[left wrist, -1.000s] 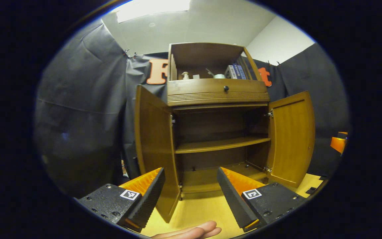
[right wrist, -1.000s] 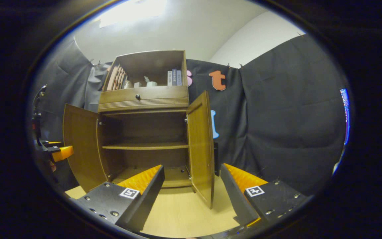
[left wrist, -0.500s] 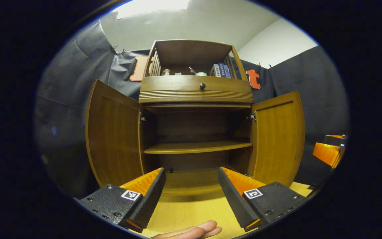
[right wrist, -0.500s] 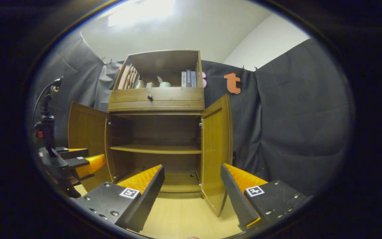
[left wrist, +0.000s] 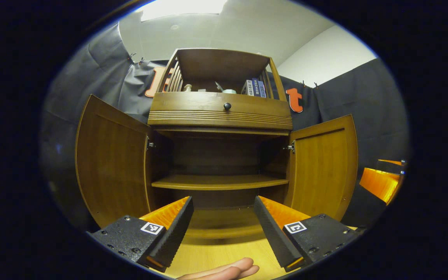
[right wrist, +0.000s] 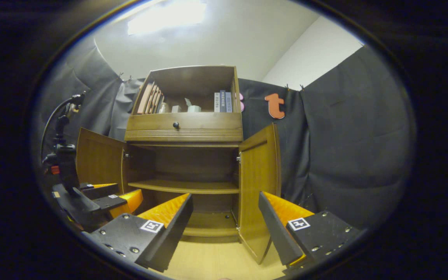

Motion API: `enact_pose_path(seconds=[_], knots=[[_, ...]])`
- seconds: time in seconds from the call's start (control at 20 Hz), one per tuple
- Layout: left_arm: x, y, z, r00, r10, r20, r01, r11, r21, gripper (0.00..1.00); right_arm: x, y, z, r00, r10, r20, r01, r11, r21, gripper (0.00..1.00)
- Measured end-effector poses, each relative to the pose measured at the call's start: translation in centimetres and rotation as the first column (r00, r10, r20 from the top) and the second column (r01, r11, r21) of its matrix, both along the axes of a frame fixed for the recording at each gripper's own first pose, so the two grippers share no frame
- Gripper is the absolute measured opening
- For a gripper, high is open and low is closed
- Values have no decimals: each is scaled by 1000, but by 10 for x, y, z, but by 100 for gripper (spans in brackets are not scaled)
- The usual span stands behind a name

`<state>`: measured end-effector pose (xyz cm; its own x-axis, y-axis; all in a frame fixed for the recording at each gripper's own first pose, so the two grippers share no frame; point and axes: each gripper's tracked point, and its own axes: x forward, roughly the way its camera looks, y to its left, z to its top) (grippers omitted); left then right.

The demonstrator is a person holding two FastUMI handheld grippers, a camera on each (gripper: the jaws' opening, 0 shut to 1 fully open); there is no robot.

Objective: Open the right door of the double-door shoe cabinet with the right hand, and open the left door with the left hand.

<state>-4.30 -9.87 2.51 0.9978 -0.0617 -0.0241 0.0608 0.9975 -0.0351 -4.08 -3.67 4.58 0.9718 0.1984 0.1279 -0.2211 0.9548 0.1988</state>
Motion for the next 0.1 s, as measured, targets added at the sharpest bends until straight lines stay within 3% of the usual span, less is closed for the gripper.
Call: enact_pose_path(seconds=[0.1], knots=[[3, -8, -5, 1000, -13, -1, 13, 1000, 2, 97, 1, 5, 4, 1000, 5, 15, -5, 1000, -8, 100]])
